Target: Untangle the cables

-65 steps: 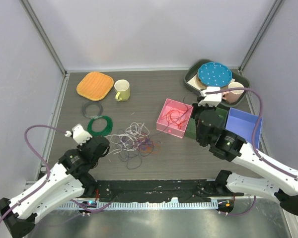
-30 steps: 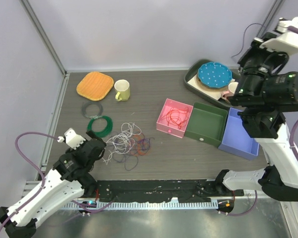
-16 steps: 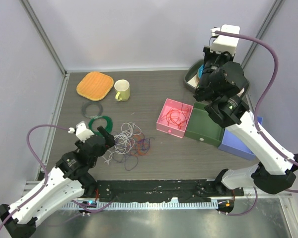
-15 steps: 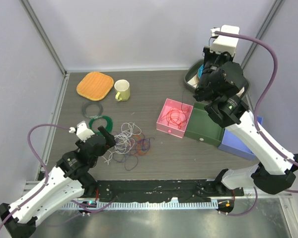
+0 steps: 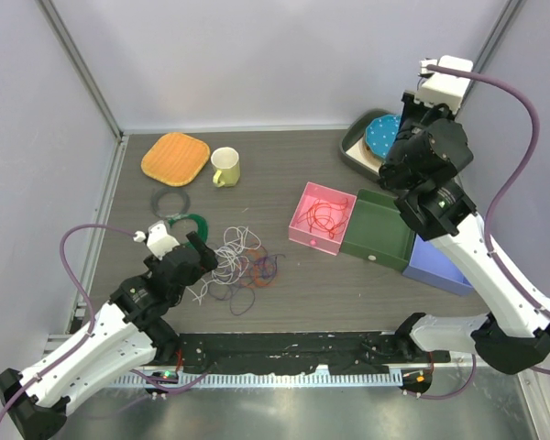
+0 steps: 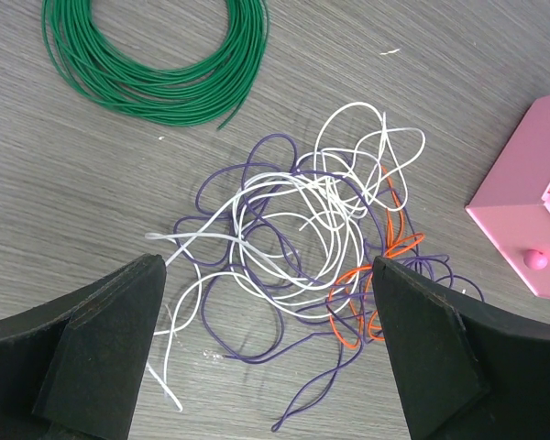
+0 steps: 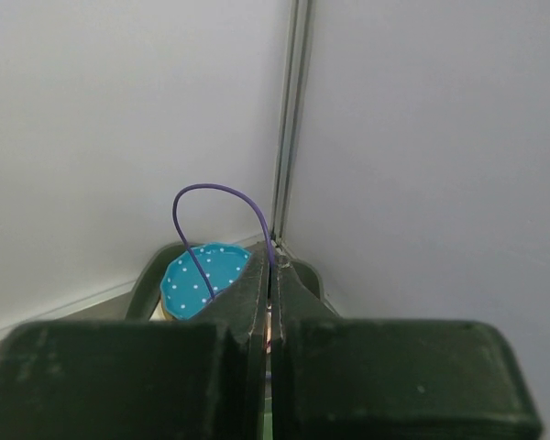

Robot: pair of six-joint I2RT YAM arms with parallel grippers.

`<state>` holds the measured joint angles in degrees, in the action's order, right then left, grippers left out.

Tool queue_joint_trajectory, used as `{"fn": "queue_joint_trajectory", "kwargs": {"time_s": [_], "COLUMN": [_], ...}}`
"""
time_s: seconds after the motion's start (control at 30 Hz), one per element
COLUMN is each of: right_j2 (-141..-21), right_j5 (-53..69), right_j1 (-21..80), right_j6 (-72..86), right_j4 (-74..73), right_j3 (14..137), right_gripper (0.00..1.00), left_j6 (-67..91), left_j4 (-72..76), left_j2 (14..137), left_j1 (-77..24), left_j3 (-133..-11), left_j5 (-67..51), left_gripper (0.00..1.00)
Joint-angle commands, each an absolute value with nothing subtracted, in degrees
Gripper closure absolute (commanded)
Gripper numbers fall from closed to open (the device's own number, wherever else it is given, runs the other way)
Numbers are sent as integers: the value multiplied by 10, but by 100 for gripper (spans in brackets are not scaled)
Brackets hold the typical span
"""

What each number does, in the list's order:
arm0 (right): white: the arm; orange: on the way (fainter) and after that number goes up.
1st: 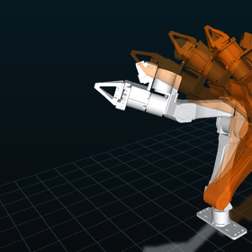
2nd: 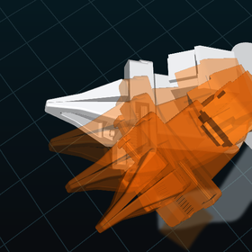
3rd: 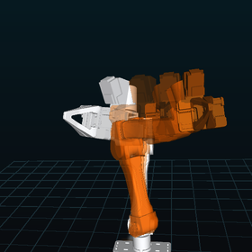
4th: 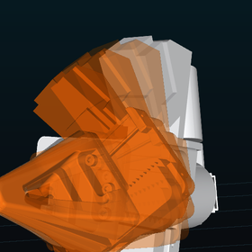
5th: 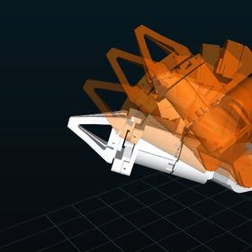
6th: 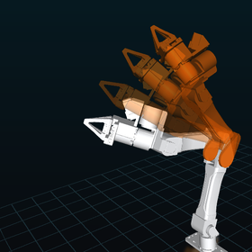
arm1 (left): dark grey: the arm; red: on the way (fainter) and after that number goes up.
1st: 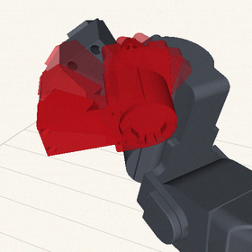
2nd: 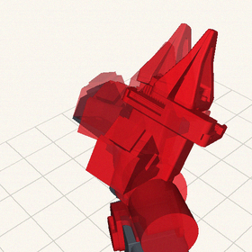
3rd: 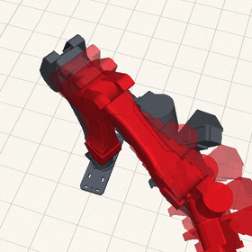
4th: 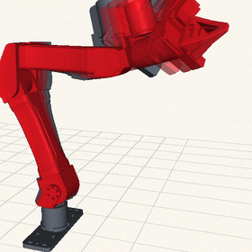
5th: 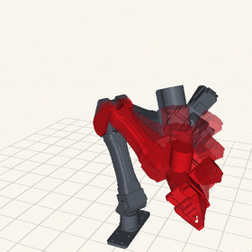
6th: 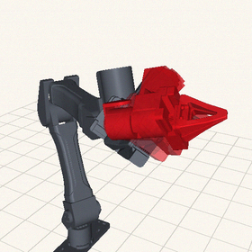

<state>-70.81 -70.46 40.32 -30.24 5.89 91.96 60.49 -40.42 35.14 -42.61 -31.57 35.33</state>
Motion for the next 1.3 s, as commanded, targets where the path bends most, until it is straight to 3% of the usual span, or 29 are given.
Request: {"fn": "queue_joint_trajectory", "kwargs": {"time_s": [0.0,0.2,0.6,0.87,1.1,1.27], "right_j2": [-665,-628,-643,-582,-536,-500], "right_j5": [-704,-674,-636,-768,-974,-936], "right_j1": [392,382,380,370,352,351], "right_j6": [-252,-132,-62,-55,-85,-45], "right_j4": [40,-21,-79,-87,-96,-98], "right_j3": [893,802,815,758,701,627], "right_gripper": [99,99,99,99,99,99], "left_j6": [594,592,592,593,587,582], "left_j4": [-375,-375,-374,-377,-357,-345], "left_j2": [352,359,353,345,352,370], "left_j1": [-425,-425,-425,-425,-425,-425], "left_j3": [-320,-321,-314,-310,-306,-307], "left_j5": [360,353,352,355,333,317], "left_gripper": [0,0,0,0,0,0]}}
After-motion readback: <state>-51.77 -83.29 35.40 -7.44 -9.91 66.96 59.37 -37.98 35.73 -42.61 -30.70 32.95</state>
